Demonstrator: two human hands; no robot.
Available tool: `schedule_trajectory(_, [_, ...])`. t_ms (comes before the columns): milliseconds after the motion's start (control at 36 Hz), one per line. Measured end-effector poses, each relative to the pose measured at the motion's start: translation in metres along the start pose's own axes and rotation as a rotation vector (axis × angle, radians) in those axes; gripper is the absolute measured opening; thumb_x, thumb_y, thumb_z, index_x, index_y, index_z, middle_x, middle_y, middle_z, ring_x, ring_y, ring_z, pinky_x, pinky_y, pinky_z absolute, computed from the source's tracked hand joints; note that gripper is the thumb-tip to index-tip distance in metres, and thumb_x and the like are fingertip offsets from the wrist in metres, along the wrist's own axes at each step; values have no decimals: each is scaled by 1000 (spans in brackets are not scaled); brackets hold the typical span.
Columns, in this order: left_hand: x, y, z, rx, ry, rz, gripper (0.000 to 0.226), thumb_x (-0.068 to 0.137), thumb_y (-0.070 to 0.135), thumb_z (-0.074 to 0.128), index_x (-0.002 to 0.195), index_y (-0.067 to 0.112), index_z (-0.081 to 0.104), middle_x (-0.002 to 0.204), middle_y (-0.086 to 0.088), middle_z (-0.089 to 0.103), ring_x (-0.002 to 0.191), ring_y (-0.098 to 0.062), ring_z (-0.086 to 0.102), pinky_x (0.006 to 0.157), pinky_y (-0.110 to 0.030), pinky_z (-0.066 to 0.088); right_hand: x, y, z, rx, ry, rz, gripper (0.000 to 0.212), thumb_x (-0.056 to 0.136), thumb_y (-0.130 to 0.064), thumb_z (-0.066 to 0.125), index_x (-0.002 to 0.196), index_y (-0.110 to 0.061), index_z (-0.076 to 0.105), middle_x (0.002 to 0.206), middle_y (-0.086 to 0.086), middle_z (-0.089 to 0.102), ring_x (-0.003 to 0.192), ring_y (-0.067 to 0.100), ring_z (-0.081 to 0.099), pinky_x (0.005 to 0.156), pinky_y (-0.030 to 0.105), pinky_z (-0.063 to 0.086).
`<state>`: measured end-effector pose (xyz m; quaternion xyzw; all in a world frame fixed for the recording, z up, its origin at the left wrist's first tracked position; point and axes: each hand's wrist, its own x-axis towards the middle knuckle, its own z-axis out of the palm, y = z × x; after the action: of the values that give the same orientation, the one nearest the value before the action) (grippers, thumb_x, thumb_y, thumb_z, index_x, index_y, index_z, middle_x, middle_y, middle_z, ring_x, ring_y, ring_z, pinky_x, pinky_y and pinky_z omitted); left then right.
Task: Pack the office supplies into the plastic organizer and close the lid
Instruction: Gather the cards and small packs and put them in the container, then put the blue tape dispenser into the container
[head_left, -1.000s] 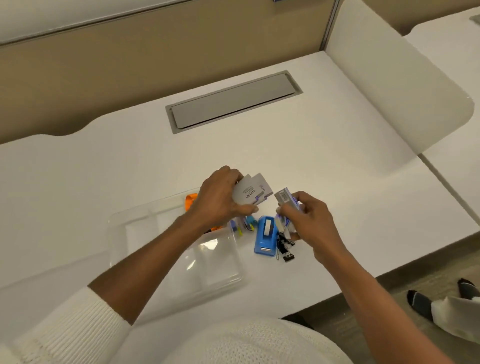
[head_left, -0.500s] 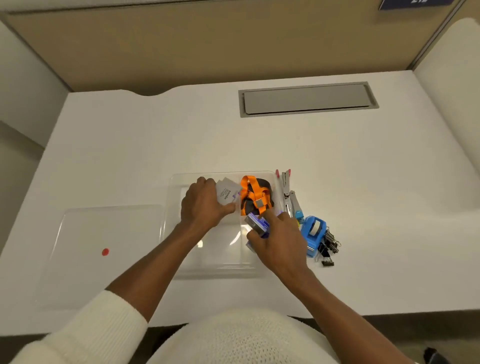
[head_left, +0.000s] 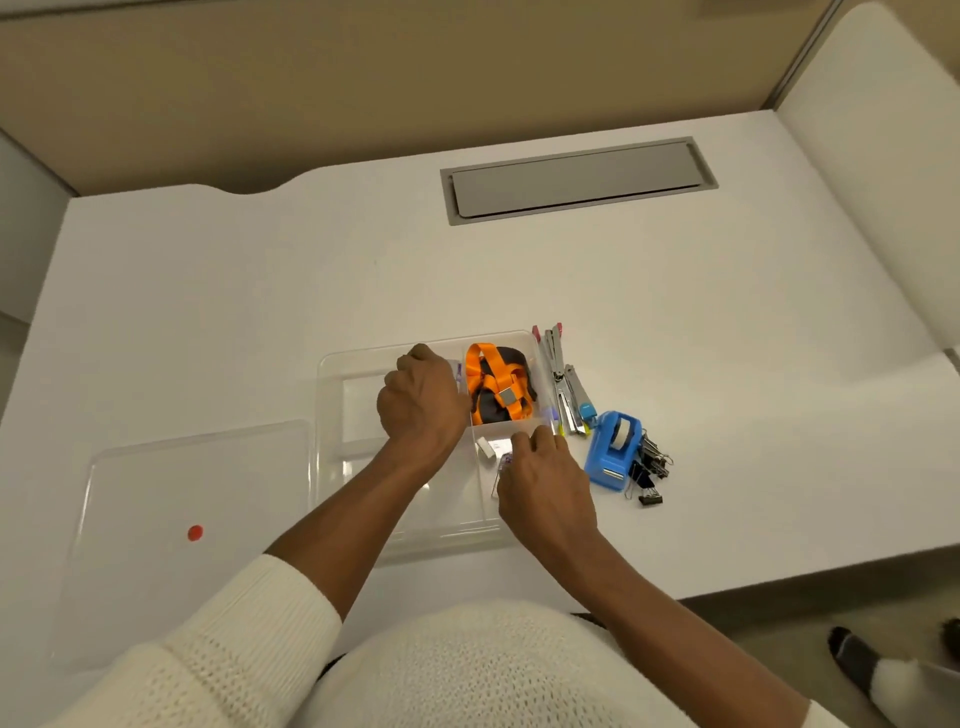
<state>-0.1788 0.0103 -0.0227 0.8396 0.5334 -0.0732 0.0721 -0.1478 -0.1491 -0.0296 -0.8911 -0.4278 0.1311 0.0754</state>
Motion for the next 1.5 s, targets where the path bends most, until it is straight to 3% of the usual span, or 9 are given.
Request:
schedule_trajectory(111, [0,3,0,41,-35,14,61,92,45,75,132,5,54,120,-14,65,103,-29,70,80,-33,58,-4,5,-8,83,115,-50,51,50,-6,98,93,-6,71,77,11,68,56,22,63,47,21,33])
schedule_trajectory(250, [-4,4,2,66,-71,42,44,96,33,71,126,4,60,118,-15,66,104,-30,69,83,-35,59,-13,19,-18,163,162,-31,41,76,-15,88,112,-10,70,103,11,72,86,27,70,59,37,60])
schedule_trajectory(500, [-10,2,6,-56,-117,59,35,98,27,68,126,6,64,121,-15,65,109,-32,65,86,-37,57,-13,77,-36,271,308,49,28,86,-20,79,112,-16,68,104,3,66,87,19,63,61,28,52])
schedule_trajectory(639, [-13,2,4,-119,-156,83,37,93,19,71,126,5,61,124,-17,60,112,-35,63,87,-37,55,-2,116,-40,247,209,53,55,76,-22,86,126,-18,63,122,4,59,110,23,55,68,28,49])
schedule_trajectory(778, [-18,0,2,-93,-169,111,46,93,20,73,134,5,58,135,-17,56,123,-34,57,94,-37,54,10,138,-33,118,-34,-27,97,71,-49,86,152,-22,40,151,7,42,139,29,37,114,44,33])
schedule_trajectory(1000, [-34,-25,8,-44,-138,299,44,102,34,61,139,11,60,143,-12,60,119,-28,60,96,-38,56,15,144,-8,24,-44,-87,95,68,-43,91,146,-17,45,138,10,51,124,33,47,110,43,38])
schedule_trajectory(1250, [-52,-89,24,-184,-65,340,66,103,43,58,159,13,37,174,-5,17,161,-27,19,126,-46,29,16,145,-19,102,66,-91,87,60,-27,96,137,-15,57,131,10,55,117,34,53,101,44,42])
schedule_trajectory(1417, [-68,-127,43,-180,-39,396,78,106,61,32,167,19,5,174,4,-12,156,-2,-23,127,-25,-11,15,131,-52,85,165,-81,87,61,-31,96,137,-21,56,130,11,54,117,34,53,100,50,44])
schedule_trajectory(1500, [-72,-142,51,-111,-35,382,82,103,67,15,167,18,6,175,0,-9,157,-6,-24,130,-31,-14,14,114,-71,66,188,-109,85,63,-35,95,137,-21,56,130,11,55,119,33,52,100,51,42])
